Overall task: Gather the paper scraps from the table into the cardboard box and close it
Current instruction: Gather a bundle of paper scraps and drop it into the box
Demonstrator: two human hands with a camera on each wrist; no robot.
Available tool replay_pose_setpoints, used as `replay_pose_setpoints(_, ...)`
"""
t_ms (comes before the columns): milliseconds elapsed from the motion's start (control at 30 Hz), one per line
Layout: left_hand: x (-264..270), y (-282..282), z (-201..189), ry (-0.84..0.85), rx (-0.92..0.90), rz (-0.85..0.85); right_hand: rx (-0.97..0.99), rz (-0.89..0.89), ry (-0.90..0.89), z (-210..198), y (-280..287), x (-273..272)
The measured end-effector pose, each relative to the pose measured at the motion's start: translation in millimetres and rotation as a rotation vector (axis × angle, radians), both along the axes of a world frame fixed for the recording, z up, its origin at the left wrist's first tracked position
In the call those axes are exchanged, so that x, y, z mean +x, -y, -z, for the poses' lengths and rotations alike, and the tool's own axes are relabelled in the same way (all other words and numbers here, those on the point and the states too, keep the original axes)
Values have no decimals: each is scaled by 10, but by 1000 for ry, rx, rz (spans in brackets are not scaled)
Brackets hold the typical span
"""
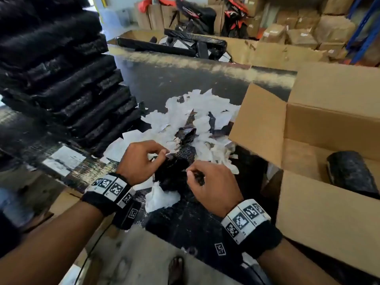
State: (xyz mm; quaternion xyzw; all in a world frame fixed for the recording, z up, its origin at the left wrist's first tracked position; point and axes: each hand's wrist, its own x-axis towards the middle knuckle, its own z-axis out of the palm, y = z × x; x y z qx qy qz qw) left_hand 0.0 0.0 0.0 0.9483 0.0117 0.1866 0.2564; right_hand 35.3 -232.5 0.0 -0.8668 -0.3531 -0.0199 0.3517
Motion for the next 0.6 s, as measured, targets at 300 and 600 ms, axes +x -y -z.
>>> replay_pose_setpoints(300,396,-939,496,-368,17,26,-68,459,-74,366,-458,303)
replay_pose_setpoints(600,1018,-934,764,-771,199,241,-529,360,-392,592,-887,859)
